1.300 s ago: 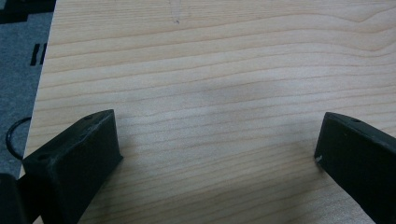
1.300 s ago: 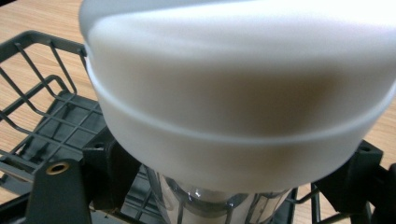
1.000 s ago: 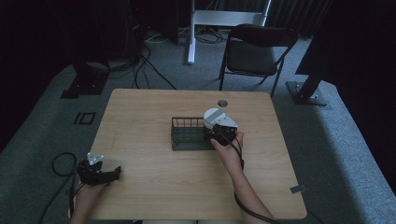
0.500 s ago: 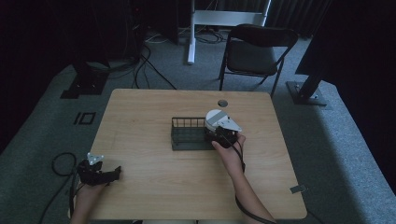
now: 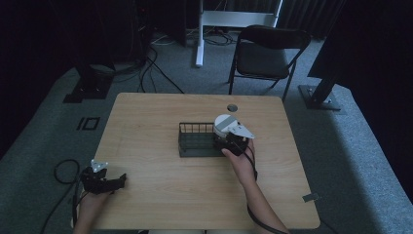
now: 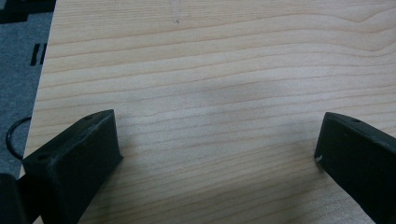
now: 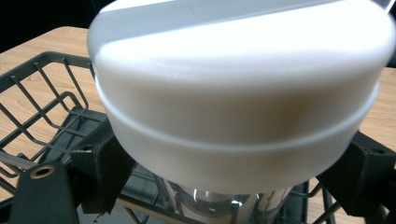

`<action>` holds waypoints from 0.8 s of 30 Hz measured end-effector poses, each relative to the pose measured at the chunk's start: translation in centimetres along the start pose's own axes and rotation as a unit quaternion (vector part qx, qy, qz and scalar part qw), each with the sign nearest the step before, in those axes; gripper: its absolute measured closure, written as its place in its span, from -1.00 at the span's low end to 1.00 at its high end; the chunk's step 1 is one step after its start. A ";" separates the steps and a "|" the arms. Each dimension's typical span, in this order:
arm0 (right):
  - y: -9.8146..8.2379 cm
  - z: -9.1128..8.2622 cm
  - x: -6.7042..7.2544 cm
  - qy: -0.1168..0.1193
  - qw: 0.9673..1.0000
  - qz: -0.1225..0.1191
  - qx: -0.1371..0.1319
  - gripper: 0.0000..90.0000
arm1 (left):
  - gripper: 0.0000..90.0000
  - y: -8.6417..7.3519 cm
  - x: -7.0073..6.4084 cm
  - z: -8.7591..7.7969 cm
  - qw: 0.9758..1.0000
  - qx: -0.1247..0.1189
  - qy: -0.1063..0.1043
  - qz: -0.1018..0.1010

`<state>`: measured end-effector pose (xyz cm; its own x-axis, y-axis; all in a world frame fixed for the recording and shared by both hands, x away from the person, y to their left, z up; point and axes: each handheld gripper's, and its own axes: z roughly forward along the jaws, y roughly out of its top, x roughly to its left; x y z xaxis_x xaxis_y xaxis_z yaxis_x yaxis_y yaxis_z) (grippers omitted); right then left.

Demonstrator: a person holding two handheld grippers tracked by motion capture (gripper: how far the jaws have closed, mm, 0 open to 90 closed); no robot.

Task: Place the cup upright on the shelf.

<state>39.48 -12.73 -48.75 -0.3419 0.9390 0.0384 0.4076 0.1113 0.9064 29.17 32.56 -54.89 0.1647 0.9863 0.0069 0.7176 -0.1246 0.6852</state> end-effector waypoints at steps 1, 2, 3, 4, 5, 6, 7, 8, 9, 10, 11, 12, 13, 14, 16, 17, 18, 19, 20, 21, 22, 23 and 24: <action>0.0 0.0 0.0 -0.001 1.000 -0.001 -0.001 -0.70 | -1.00 0.0 0.0 0.0 1.000 0.000 0.000 0.000; 0.0 -0.1 -0.1 0.000 1.000 0.003 -0.002 -0.70 | -1.00 0.0 0.0 0.0 1.000 0.000 0.000 0.000; 0.0 -0.2 -0.1 0.000 1.000 0.003 -0.003 -0.70 | -1.00 0.0 0.0 0.0 1.000 0.000 0.000 0.000; 0.1 -0.3 -0.2 0.000 1.000 0.003 -0.005 -0.70 | -1.00 0.0 0.0 0.0 1.000 0.000 0.000 0.000; 0.1 -0.4 -0.2 0.000 1.000 0.003 -0.006 -0.71 | -1.00 0.0 0.0 0.0 1.000 0.000 0.000 0.000; 0.1 -0.5 -0.2 0.001 1.000 0.004 -0.007 -0.71 | -1.00 0.0 0.0 0.0 1.000 0.000 0.000 0.000; 0.1 -0.6 -0.3 0.002 1.000 0.001 -0.007 -0.71 | -1.00 0.0 0.0 0.0 1.000 0.000 0.000 0.000; 0.1 -0.7 -0.2 0.000 1.000 -0.003 -0.007 -0.71 | -1.00 0.0 0.0 0.0 1.000 0.000 0.000 0.000; 0.0 -0.8 -0.2 0.000 1.000 -0.004 -0.007 -0.71 | -1.00 0.0 0.0 0.0 1.000 0.000 0.000 0.000; 0.0 -0.9 -0.2 0.001 1.000 -0.005 -0.007 -0.71 | -1.00 0.0 0.0 0.0 1.000 0.000 0.000 0.000; 0.0 -0.9 -0.2 0.001 1.000 -0.003 -0.007 -0.71 | -1.00 0.0 0.0 0.0 1.000 0.000 0.000 0.000; 0.0 -1.0 -0.3 0.002 1.000 -0.003 -0.008 -0.71 | -1.00 0.0 0.0 0.0 1.000 0.000 0.000 0.000; 0.0 -1.1 -0.3 0.003 1.000 -0.003 -0.009 -0.71 | -1.00 0.0 0.0 0.0 1.000 0.000 0.000 0.000; 0.0 -1.2 -0.3 0.003 1.000 -0.004 -0.009 -0.71 | -1.00 0.0 0.0 0.0 1.000 0.000 0.000 0.000; -0.1 -1.4 -0.3 0.007 1.000 -0.001 -0.009 -0.71 | -1.00 0.0 0.0 0.0 1.000 0.000 0.000 0.000; -0.1 -1.5 -0.4 0.007 1.000 -0.001 -0.009 -0.71 | -1.00 0.0 0.0 0.0 1.000 0.000 0.000 0.000; -0.1 -1.7 -0.4 0.007 1.000 0.000 -0.010 -0.71 | -1.00 0.0 0.0 0.0 1.000 0.000 0.000 0.000; -0.1 -1.7 -0.4 0.007 1.000 0.000 -0.011 -0.71 | -1.00 0.0 0.0 0.0 1.000 0.000 0.000 0.000; -0.2 -1.9 -0.5 0.008 1.000 0.001 -0.012 -0.71 | -1.00 0.0 0.0 0.0 1.000 0.000 0.000 0.000; -0.2 -2.1 -0.5 0.008 1.000 0.001 -0.012 -0.71 | -1.00 0.0 0.0 0.0 1.000 0.000 0.000 0.000; -0.3 -2.2 -0.6 0.010 1.000 0.000 -0.013 -0.71 | -1.00 0.0 0.0 0.0 1.000 0.000 0.000 0.000; -0.3 -2.3 -0.6 0.011 1.000 0.000 -0.013 -0.71 | -1.00 0.0 0.0 0.0 1.000 0.000 0.000 0.000; -0.3 -2.5 -0.6 0.011 1.000 -0.002 -0.014 -0.71 | -1.00 0.0 0.0 0.0 1.000 0.000 0.000 0.000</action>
<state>37.43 -14.18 -48.02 -0.3627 0.9309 0.0436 0.3826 0.1061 0.9178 29.18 32.56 -54.89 0.1648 0.9863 0.0068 0.7175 -0.1246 0.6853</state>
